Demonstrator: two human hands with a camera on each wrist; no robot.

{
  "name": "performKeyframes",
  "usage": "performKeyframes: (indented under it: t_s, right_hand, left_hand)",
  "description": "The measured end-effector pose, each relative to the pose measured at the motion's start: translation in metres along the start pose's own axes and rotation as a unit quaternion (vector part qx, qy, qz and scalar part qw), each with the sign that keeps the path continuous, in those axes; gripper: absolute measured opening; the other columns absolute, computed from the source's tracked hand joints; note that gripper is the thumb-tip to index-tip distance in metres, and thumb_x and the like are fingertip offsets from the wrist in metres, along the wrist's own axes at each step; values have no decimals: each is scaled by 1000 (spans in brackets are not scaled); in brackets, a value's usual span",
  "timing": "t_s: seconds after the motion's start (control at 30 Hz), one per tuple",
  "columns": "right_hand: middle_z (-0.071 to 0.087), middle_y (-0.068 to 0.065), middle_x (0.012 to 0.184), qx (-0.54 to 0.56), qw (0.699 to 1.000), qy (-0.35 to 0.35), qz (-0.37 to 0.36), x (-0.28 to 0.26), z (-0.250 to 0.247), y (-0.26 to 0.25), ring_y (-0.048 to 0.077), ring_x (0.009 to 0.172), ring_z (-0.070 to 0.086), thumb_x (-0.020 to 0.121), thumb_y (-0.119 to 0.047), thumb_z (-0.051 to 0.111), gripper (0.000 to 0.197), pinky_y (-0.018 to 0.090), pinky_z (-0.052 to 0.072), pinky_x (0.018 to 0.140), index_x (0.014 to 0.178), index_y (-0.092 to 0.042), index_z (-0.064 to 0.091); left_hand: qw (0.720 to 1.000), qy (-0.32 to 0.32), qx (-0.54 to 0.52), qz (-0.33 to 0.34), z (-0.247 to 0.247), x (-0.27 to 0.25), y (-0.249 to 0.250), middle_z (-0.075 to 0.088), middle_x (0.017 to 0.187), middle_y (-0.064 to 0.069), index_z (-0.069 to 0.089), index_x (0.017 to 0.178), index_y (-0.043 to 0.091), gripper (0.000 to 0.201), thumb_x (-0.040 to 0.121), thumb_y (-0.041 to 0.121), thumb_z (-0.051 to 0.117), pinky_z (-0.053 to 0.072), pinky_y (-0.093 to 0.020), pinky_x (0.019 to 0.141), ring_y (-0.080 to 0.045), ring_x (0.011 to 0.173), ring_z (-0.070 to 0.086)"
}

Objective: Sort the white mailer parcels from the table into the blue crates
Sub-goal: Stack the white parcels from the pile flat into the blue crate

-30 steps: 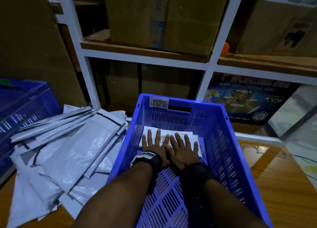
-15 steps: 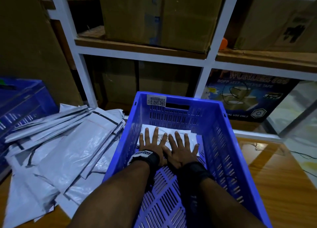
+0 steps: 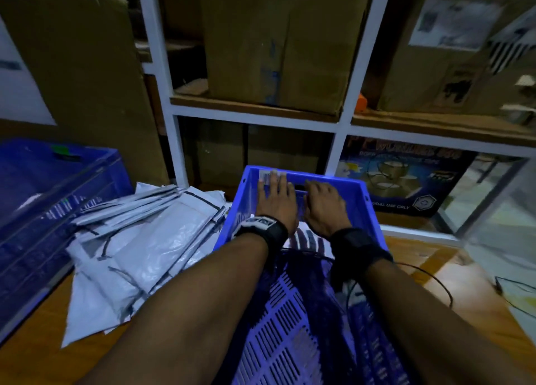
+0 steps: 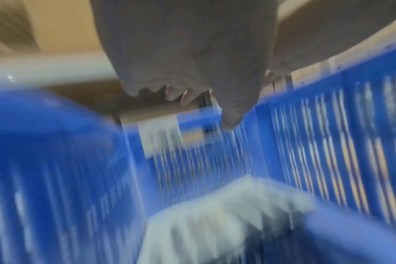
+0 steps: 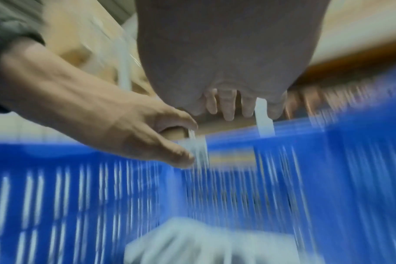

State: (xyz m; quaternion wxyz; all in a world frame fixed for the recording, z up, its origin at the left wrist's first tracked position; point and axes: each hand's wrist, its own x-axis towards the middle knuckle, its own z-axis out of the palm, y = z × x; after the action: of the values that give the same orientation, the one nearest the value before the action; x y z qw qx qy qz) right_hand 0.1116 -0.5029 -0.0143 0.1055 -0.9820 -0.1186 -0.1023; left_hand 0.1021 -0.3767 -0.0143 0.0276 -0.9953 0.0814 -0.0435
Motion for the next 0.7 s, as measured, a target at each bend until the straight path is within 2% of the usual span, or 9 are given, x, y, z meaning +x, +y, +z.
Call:
performKeyframes:
  t_s: [0.07, 0.2, 0.33, 0.43, 0.53, 0.7]
  right_hand:
    - [38, 16, 150, -14, 999, 17, -33, 2, -33, -7, 38, 135, 36, 85, -36, 31, 67, 53, 36, 107, 146, -9, 35]
    - [27, 14, 157, -45, 995, 29, -80, 5, -80, -33, 36, 141, 28, 90, -34, 52, 69, 52, 31, 112, 151, -12, 28]
    - [29, 11, 157, -58, 989, 51, -124, 9, -98, -80, 33, 143, 27, 97, -41, 42, 61, 52, 27, 113, 151, -17, 28]
    - [27, 9, 158, -66, 986, 37, -150, 10, -97, -121, 32, 144, 25, 99, -44, 40, 59, 54, 24, 114, 151, -19, 28]
    - [24, 7, 160, -75, 985, -15, -153, 16, -94, -157, 31, 146, 21, 99, -48, 39, 62, 56, 21, 115, 152, -20, 26]
    - [36, 10, 153, -92, 981, -70, -154, 26, -84, -238, 31, 140, 34, 98, -48, 43, 56, 53, 29, 112, 145, -18, 39]
  left_hand:
    - [999, 26, 7, -17, -34, -5, -3, -4, 166, -16, 18, 156, 6, 74, 97, 39, 49, -3, -63, 118, -39, 150, -14]
    - [998, 64, 3, -28, -98, -19, -23, -1, 166, -14, 31, 152, 10, 70, 95, 44, 52, -1, -63, 118, -38, 151, -12]
    - [997, 75, 18, -28, -137, -47, -69, 0, 166, -12, 32, 151, 15, 67, 95, 47, 49, -1, -64, 116, -38, 151, -11]
    - [996, 73, 36, -41, -138, -67, -115, -1, 166, -12, 31, 151, 14, 69, 96, 51, 48, 0, -66, 115, -40, 150, -12]
    - [996, 54, 43, -59, -132, -85, -159, -1, 166, -12, 31, 151, 13, 72, 95, 54, 49, -4, -67, 115, -40, 150, -12]
    - [996, 51, 51, -60, -107, -108, -240, 0, 166, -14, 31, 151, 12, 75, 93, 55, 52, -3, -70, 114, -42, 150, -13]
